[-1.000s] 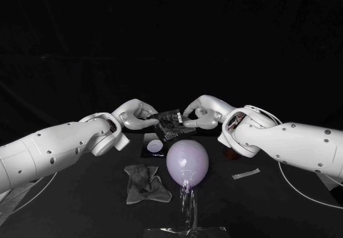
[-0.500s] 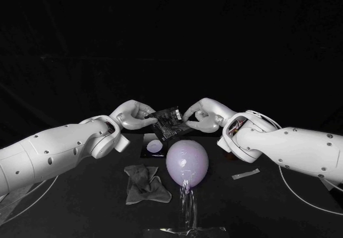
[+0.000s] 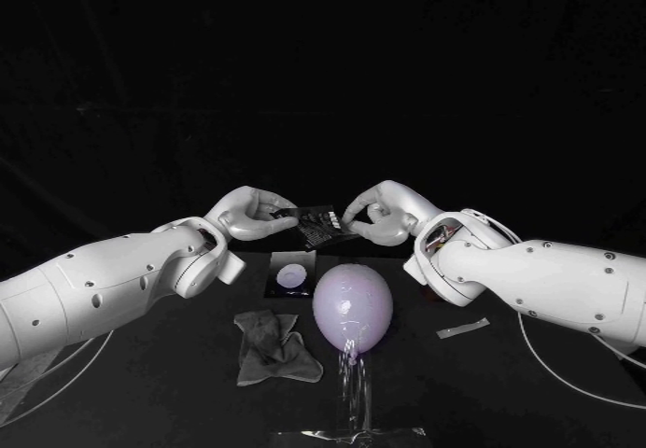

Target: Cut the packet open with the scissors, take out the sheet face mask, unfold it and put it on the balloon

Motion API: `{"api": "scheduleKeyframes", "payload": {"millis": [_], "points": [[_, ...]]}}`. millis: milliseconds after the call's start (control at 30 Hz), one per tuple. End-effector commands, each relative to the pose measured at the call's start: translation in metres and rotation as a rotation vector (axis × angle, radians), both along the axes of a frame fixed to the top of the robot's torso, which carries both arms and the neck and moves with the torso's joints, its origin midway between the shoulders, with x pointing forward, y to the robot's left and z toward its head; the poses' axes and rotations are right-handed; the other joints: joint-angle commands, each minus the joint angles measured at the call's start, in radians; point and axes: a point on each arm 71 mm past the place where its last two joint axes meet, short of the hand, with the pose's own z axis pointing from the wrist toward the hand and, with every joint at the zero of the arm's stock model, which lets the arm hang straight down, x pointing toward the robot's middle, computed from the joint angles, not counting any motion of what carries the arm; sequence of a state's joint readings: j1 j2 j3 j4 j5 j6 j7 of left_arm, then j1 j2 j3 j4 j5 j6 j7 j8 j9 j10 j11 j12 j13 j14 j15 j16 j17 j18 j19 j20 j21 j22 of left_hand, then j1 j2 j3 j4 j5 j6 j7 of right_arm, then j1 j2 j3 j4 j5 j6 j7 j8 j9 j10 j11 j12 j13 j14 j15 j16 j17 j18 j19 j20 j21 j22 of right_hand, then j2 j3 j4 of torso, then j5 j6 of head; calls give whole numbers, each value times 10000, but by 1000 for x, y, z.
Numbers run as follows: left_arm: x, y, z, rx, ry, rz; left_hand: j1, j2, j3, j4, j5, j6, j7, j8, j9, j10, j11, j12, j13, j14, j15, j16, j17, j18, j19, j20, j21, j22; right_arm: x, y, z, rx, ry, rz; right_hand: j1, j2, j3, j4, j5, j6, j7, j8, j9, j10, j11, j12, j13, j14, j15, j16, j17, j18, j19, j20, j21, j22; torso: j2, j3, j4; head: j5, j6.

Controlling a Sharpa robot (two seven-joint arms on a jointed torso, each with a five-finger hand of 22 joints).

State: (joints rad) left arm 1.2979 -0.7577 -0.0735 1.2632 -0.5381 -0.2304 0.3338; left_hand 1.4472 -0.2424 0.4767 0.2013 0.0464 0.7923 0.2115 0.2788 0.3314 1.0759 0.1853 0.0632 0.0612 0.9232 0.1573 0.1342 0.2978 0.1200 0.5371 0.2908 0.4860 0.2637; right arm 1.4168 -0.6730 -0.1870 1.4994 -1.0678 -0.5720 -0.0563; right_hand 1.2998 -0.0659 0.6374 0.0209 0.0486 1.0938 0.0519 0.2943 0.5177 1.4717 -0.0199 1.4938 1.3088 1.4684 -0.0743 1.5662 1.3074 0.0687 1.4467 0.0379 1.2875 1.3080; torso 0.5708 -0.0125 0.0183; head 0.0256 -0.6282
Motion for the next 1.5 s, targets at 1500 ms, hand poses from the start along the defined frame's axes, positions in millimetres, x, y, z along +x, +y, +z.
{"api": "scheduleKeyframes", "payload": {"millis": [1500], "points": [[-17,-50,-32,-185,1862,613,-1446,1746,-4583,925,16,811,30,166,-379,404,-363,1309,239,802,-604,3699,1812,364,2907,-905,1115,174,46,25,-6,-1146,-185,-2674,-505,-67,547,-357,17,-5,41,529,612,789,2,-23,2222,1024,-19,46,2634,-117,34,-22,27,1875,30,5,-27,-370,463]]}}
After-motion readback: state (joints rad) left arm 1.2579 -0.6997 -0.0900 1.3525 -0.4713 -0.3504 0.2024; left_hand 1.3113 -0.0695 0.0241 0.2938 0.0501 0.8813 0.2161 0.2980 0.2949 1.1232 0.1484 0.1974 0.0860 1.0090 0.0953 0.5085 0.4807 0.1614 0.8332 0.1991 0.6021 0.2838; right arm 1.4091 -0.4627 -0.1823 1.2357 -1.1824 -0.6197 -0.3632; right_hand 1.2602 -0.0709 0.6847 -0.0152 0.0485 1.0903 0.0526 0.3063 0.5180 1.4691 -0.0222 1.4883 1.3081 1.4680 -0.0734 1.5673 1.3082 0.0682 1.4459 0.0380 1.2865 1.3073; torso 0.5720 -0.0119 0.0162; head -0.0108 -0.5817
